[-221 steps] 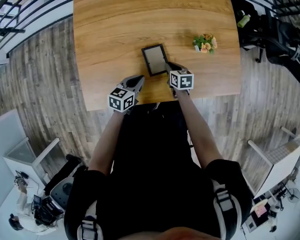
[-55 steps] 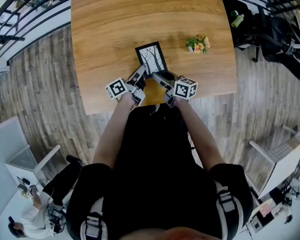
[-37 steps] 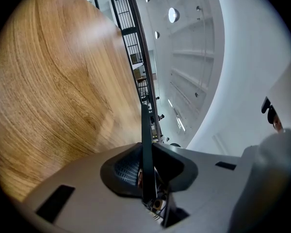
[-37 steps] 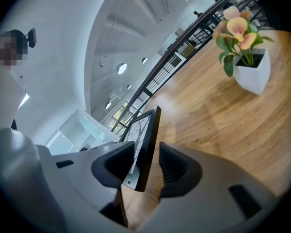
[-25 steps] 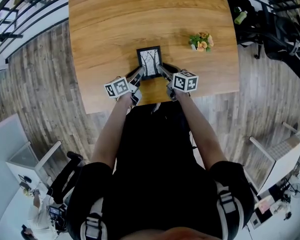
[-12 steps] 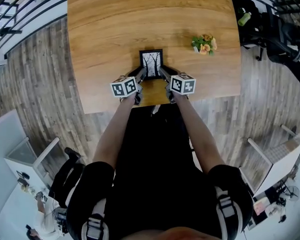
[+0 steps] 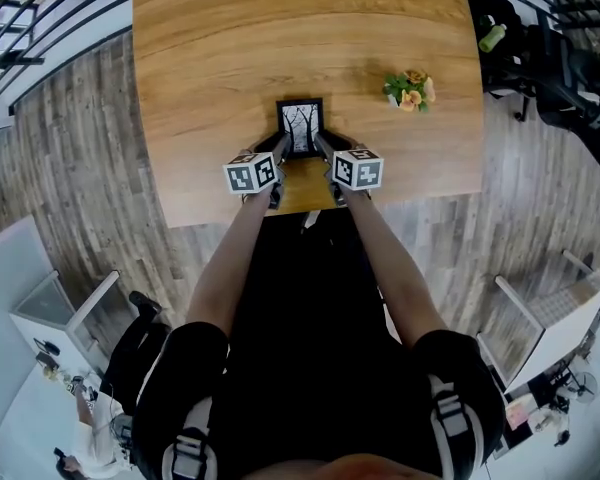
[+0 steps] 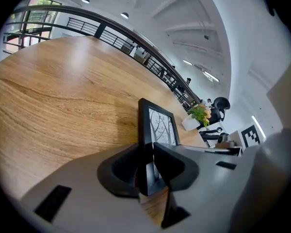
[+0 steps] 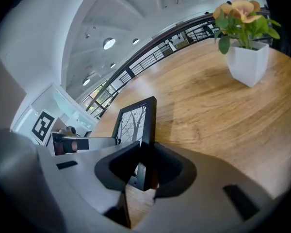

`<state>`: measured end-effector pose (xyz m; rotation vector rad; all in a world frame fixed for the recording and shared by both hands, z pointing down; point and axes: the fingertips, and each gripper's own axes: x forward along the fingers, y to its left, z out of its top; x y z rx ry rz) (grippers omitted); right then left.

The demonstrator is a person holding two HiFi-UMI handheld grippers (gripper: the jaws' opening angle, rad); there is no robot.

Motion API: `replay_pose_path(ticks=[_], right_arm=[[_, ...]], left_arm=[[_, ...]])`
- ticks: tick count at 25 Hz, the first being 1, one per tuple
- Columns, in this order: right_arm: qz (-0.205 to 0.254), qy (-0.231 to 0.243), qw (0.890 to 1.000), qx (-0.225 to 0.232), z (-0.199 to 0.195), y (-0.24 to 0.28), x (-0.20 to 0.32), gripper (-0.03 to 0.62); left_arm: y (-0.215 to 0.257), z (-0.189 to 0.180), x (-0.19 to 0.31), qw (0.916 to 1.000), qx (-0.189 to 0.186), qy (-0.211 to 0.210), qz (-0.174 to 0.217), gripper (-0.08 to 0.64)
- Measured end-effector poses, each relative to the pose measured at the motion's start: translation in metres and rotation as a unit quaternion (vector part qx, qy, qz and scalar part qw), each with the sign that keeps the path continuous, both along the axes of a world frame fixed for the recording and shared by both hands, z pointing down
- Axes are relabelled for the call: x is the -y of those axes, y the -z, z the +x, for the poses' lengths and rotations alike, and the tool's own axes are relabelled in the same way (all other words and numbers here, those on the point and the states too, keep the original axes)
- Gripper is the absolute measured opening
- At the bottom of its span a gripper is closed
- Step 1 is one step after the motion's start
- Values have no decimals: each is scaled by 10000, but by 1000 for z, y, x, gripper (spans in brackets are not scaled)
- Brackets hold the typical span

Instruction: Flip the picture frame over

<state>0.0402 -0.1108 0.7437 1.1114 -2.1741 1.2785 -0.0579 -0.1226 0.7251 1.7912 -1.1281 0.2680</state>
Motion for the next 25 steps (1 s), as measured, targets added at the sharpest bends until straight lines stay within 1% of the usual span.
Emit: replay_pose_path(ticks=[4, 7, 13, 17, 25], right_arm=[[78, 73, 9994, -326, -1, -2, 0, 104], [115, 44, 9988, -472, -2, -1, 2, 106], [104, 126, 9988, -455, -3, -2, 2, 107], [190, 165, 9981, -567, -2, -3, -1, 110], [356, 74, 9964, -772, -2, -3, 0, 110]], left_arm=[[-2, 0, 0, 9995, 312, -10, -65, 100], [-1, -2, 1, 9990, 440, 33, -54, 102], [-1, -3, 1, 9986, 516, 60, -5, 109], [-2, -1, -2, 9974, 712, 24, 93, 109], [-1, 2, -1, 9959, 879, -19, 218, 109]])
